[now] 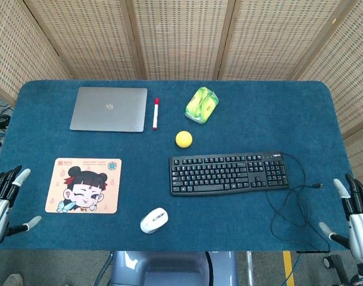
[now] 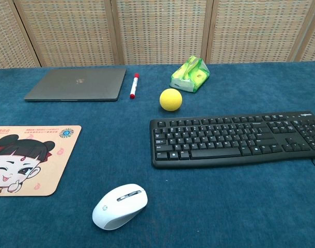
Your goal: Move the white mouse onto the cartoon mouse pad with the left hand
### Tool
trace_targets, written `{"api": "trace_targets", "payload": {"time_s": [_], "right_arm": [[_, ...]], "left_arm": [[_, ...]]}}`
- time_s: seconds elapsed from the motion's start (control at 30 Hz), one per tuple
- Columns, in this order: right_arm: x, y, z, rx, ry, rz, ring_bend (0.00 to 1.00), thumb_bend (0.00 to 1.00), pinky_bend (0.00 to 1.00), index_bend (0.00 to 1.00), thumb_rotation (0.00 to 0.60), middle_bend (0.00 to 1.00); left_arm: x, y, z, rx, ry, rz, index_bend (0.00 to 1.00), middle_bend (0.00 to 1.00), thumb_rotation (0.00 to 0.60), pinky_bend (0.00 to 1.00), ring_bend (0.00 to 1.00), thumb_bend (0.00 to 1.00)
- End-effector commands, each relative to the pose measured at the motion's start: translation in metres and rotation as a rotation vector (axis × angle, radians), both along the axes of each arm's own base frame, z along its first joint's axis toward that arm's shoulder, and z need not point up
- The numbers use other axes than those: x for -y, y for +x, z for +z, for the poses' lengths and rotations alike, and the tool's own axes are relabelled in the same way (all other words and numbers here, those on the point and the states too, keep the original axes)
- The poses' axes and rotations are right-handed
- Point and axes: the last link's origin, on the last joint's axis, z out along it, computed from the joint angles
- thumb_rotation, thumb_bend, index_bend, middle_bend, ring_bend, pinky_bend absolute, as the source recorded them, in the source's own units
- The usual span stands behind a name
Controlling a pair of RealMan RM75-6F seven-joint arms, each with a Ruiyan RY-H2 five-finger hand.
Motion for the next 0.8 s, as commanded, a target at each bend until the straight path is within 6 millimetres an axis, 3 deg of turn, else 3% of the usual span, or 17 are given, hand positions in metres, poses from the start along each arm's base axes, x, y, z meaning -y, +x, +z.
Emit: {"api": "trace_targets", "payload": {"time_s": [0.03,0.37,0.5,0.67,0.8], "right_arm": [[0.0,-0.001,0.0,-0.007,-0.01,-0.004,0.0,0.05,0.0,0.04,0.6,0.0],[0.003,-0.002,0.001,0.008,-0.011,-0.012,0.0,0.05,0.0,0.04,0.6,0.0],[0.005,-0.004,0.004,0.018,-0.017,-0.019,0.0,0.05,0.0,0.04,0.6,0.0],[0.009,-0.006,0.003,0.021,-0.012,-0.029,0.0,0.05,0.0,0.04,0.6,0.0],[0.014,-0.008,0.0,0.018,0.004,-0.052,0.0,0.05,0.0,0.04,0.6,0.0]], "left_arm": [[0.0,0.0,0.0,-0.001,0.0,0.001,0.0,0.0,0.6,0.0,0.0,0.11],[-0.009,0.002,-0.009,-0.016,-0.019,-0.061,0.0,0.0,0.6,0.0,0.0,0.08],[-0.034,0.007,-0.026,-0.059,-0.046,-0.198,0.0,0.0,0.6,0.0,0.0,0.0],[-0.077,0.026,-0.065,-0.048,-0.182,-0.546,0.0,0.0,0.6,0.0,0.0,0.0],[-0.105,0.025,-0.097,-0.109,-0.247,-0.706,0.0,0.0,0.6,0.0,0.0,0.0]]}}
